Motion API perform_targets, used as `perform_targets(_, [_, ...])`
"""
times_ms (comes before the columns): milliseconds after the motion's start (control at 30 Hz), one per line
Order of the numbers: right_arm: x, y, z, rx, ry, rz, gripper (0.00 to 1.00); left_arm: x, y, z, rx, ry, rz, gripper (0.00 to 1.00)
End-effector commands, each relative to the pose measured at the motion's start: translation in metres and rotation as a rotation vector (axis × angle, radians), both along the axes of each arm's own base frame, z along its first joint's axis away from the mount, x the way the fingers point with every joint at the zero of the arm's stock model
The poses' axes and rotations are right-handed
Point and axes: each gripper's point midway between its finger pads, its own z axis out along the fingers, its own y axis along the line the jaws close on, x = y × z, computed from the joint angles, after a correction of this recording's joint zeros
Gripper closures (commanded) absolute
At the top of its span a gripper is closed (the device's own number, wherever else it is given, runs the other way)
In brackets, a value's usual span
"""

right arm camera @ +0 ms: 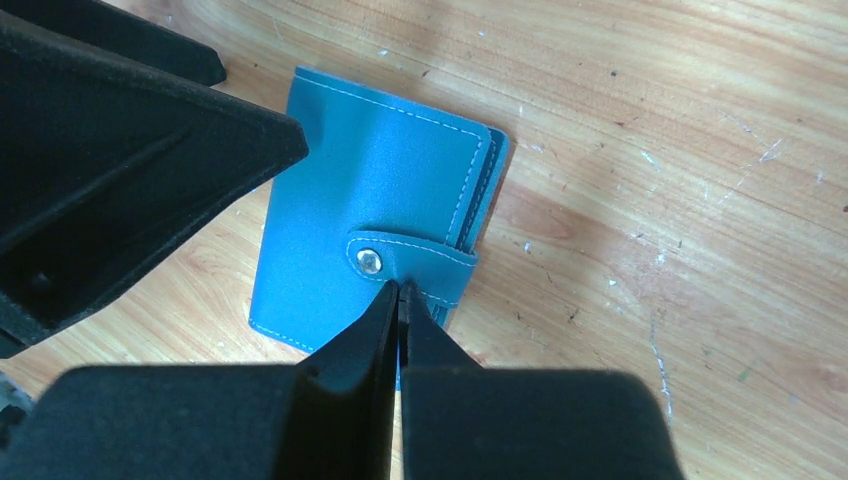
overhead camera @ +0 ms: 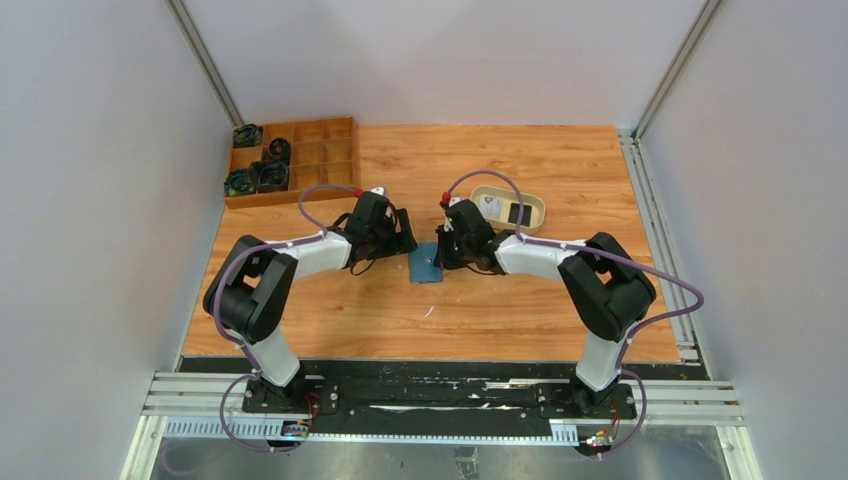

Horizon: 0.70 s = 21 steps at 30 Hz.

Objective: Take the credit cards out of the card holder

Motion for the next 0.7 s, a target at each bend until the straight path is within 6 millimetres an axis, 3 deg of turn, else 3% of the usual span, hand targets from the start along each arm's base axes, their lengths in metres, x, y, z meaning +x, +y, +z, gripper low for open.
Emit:
perform_targets(0, [-0.009, -0.005, -0.008, 0.041, 0.058, -0.017, 1.00, -0.054, 0.021, -0.049, 0.107, 0.216, -0.027, 0.15])
perform_targets(167, [-0.009, -0.001, 0.007, 0.069, 0.002, 0.036, 0.98, -0.059, 0.024, -0.055, 0.150, 0.225, -0.036, 0.15])
perform_targets(300, [-0.009, -0.012, 0.026, 0.009, -0.121, 0.084, 0.73, -0.062, 0.025, -0.059, 0.162, 0.239, -0.044, 0.15])
perform_targets(467, [-0.008, -0.021, 0.036, -0.063, -0.219, 0.170, 0.53, -0.059, 0.029, -0.066, 0.199, 0.247, -0.040, 0.15])
perform_targets(667, [-0.011, -0.018, 0.031, -0.118, -0.257, 0.313, 0.45, -0.055, 0.029, -0.067, 0.223, 0.249, -0.058, 0.16])
